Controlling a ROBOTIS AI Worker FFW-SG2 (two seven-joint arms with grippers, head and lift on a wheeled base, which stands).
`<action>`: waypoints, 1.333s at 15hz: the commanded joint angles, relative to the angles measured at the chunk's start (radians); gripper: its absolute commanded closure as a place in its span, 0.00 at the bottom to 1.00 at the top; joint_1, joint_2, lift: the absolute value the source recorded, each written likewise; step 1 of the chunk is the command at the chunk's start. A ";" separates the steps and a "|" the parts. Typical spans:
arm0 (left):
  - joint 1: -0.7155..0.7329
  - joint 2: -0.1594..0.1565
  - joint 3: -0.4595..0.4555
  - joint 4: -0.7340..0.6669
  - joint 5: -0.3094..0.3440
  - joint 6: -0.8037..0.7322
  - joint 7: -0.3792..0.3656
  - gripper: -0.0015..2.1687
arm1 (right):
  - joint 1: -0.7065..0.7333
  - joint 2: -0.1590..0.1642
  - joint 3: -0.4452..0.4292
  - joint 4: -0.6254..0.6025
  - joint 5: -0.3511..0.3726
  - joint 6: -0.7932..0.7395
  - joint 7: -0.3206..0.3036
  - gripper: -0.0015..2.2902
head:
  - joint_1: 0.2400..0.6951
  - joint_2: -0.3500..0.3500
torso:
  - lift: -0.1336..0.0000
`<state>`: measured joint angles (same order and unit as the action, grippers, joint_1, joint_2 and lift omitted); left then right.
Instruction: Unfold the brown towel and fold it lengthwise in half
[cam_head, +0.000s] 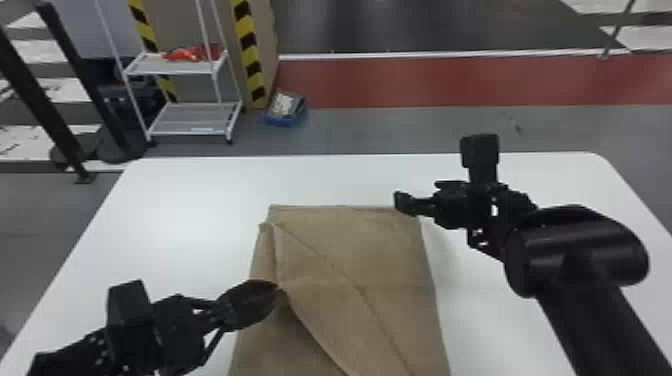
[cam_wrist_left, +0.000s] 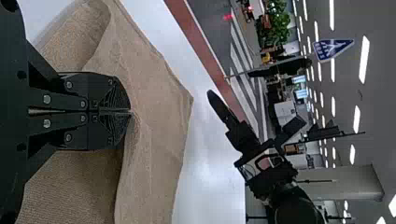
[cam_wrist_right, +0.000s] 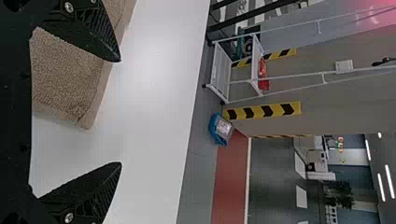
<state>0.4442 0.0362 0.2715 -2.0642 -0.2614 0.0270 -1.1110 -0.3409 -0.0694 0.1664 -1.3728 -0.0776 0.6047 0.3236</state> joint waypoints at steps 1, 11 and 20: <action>-0.029 0.013 -0.026 0.032 0.001 0.000 -0.001 0.85 | -0.070 0.011 0.042 0.106 0.007 -0.001 0.000 0.04 | 1.00 0.61 | 0.11; -0.076 0.057 -0.080 0.093 0.010 0.000 -0.001 0.85 | -0.104 0.026 0.082 0.205 0.022 0.113 0.009 0.54 | 1.00 0.62 | 0.11; -0.113 0.065 -0.074 0.093 0.017 0.009 0.043 0.85 | 0.002 -0.018 -0.110 -0.060 0.041 0.235 0.005 0.62 | 1.00 0.54 | 0.11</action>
<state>0.3479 0.1054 0.1971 -1.9725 -0.2431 0.0302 -1.0760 -0.3599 -0.0753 0.0977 -1.3927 -0.0350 0.8255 0.3280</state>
